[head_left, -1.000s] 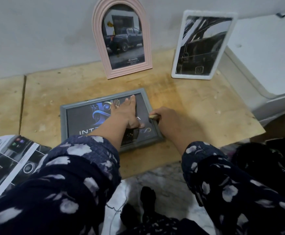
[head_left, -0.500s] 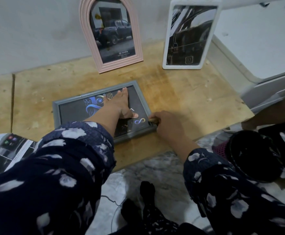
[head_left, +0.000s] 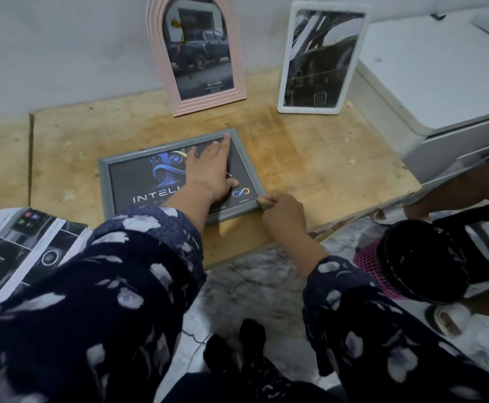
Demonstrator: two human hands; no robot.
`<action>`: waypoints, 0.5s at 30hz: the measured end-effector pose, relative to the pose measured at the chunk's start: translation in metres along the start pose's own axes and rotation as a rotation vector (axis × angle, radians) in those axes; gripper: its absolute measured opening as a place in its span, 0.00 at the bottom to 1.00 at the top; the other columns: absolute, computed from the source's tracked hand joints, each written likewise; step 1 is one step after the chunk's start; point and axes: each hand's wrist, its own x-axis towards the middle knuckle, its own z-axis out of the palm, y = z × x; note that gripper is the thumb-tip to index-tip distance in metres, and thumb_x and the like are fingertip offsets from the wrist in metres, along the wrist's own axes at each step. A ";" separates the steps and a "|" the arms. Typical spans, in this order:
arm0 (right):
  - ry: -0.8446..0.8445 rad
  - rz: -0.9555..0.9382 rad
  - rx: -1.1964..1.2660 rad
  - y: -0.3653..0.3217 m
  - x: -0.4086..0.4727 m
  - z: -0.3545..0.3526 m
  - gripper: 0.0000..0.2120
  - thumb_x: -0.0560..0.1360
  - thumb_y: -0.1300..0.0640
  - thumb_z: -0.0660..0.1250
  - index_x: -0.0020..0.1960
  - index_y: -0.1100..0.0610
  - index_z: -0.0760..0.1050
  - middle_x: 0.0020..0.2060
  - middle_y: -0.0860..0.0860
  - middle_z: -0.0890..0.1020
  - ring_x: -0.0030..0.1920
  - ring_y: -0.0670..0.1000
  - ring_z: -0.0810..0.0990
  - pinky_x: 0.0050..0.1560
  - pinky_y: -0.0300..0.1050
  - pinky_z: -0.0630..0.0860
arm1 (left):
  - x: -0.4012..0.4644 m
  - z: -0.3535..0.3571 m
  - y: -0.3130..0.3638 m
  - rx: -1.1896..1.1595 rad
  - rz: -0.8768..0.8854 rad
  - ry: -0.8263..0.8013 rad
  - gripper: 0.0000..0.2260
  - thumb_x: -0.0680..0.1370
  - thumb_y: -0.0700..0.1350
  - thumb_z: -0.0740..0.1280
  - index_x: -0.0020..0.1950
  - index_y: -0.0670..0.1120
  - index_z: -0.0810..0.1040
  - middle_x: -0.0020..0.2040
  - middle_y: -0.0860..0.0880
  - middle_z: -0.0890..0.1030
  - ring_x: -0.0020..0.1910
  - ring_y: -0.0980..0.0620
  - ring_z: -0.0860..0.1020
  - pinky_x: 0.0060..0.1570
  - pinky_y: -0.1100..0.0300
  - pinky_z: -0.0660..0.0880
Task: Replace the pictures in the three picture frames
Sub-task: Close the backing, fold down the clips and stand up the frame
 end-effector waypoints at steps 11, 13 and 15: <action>-0.059 -0.153 -0.143 -0.010 -0.002 0.004 0.16 0.77 0.65 0.60 0.62 0.55 0.77 0.52 0.58 0.81 0.51 0.58 0.79 0.42 0.40 0.68 | -0.135 0.016 -0.086 -0.237 -0.399 0.330 0.25 0.80 0.41 0.60 0.77 0.42 0.58 0.75 0.40 0.62 0.73 0.41 0.61 0.72 0.48 0.60; -0.057 -0.128 -0.144 -0.010 -0.006 0.008 0.17 0.78 0.65 0.59 0.63 0.55 0.77 0.53 0.57 0.81 0.52 0.58 0.79 0.42 0.39 0.66 | -0.155 0.020 -0.092 -0.403 -0.473 0.366 0.24 0.79 0.38 0.59 0.75 0.42 0.59 0.71 0.40 0.67 0.69 0.39 0.67 0.66 0.47 0.67; -0.024 -0.121 -0.142 -0.010 -0.007 0.009 0.16 0.78 0.65 0.58 0.63 0.55 0.77 0.53 0.57 0.81 0.52 0.58 0.79 0.43 0.40 0.67 | -0.171 0.021 -0.090 -0.538 -0.496 0.393 0.24 0.78 0.37 0.58 0.74 0.43 0.59 0.67 0.41 0.71 0.63 0.39 0.72 0.56 0.51 0.70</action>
